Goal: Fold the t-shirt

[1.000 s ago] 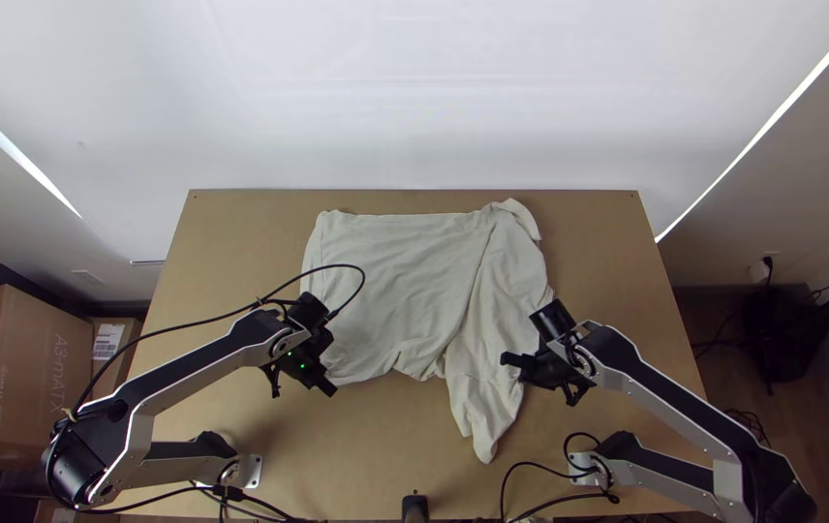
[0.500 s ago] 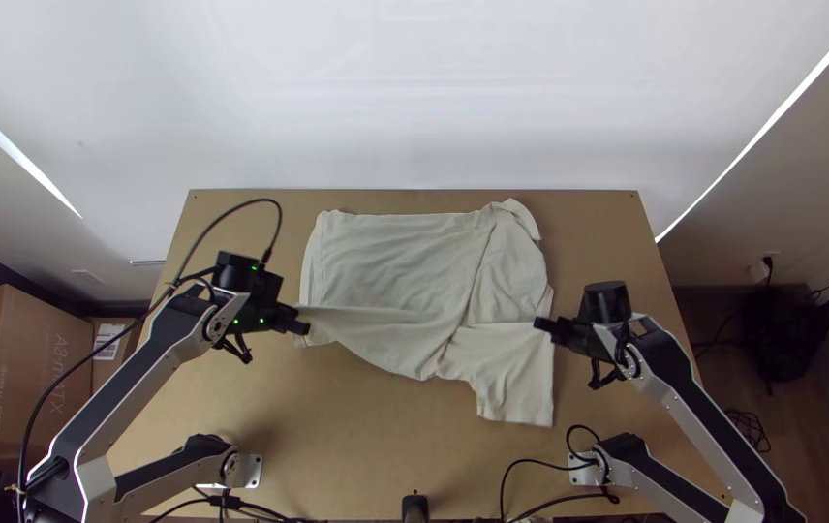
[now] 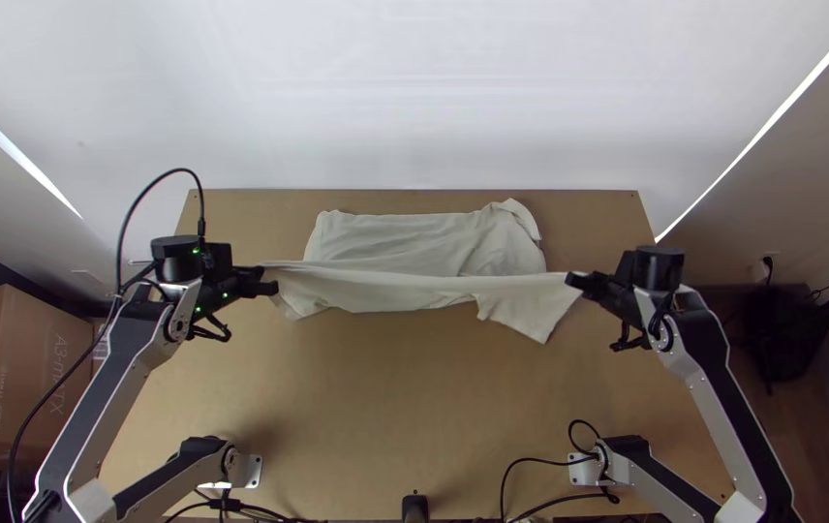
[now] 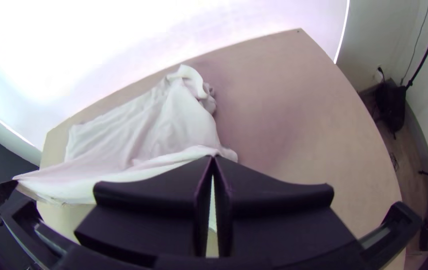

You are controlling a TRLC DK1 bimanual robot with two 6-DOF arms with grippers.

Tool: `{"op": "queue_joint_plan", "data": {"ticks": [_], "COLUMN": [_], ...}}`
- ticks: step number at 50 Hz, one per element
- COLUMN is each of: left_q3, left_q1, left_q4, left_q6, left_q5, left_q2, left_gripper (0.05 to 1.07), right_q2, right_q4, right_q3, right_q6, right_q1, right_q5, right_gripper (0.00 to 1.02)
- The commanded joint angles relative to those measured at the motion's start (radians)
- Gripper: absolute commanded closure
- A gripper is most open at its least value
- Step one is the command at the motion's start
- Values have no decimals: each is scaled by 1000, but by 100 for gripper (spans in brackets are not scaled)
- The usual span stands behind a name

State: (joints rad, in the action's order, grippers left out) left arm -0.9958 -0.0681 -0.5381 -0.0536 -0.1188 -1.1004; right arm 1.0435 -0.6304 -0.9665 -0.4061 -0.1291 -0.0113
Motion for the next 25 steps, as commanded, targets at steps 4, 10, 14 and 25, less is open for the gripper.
{"op": "queue_joint_plan", "data": {"ticks": [4,10,14,25], "left_q3": [-187,-277,-319,-406], "left_q1": [-1,-7,-4,27], "left_q4": [36,86,142,294], "left_q6": [-68,-78,-81,-83], "left_q5": [25,47,67,84], "left_q2": [34,36,39,42], "left_gripper": [105,105,105,105], "right_q2": [62,138,184,309], "right_q4": [52,81,113,218], "right_q3": [-221,-354,-442,-704], "right_q6": [21,47,82,151], "right_q1": [-27,-44,-50,-46], "right_q5": [11,11,11,31], "right_gripper": [100,100,100,100]}}
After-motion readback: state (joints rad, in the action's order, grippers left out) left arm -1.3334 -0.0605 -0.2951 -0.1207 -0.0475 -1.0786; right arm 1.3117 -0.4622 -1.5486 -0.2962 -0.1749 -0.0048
